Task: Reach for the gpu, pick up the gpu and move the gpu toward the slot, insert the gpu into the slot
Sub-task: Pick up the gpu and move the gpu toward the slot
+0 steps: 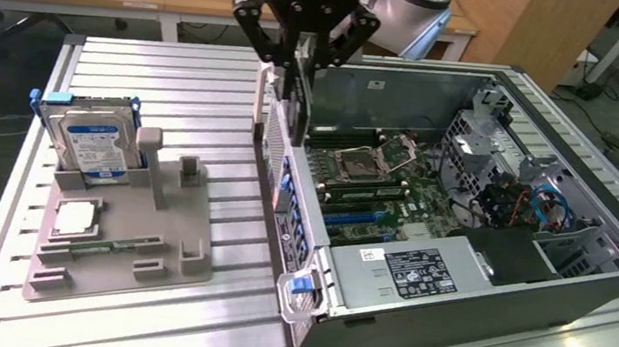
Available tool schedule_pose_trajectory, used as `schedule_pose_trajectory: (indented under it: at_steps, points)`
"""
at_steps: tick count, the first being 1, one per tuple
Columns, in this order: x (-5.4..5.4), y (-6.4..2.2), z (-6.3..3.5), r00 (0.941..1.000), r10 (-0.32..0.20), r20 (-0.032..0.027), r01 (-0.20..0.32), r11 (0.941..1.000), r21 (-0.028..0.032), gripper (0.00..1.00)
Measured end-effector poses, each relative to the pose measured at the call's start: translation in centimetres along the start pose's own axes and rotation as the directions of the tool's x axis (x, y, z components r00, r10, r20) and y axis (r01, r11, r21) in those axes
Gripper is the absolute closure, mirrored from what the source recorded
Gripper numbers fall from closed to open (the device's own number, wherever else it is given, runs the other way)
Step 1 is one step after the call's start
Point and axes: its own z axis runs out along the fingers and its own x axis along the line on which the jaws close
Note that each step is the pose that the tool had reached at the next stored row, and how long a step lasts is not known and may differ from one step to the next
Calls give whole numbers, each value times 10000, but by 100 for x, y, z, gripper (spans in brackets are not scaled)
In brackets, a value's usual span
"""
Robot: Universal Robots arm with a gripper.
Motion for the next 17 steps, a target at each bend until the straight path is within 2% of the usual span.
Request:
schedule_pose_trajectory:
  at_steps: [17]
  points:
    - [-775,29,15,10000,-2,0,2,10000,0,73]
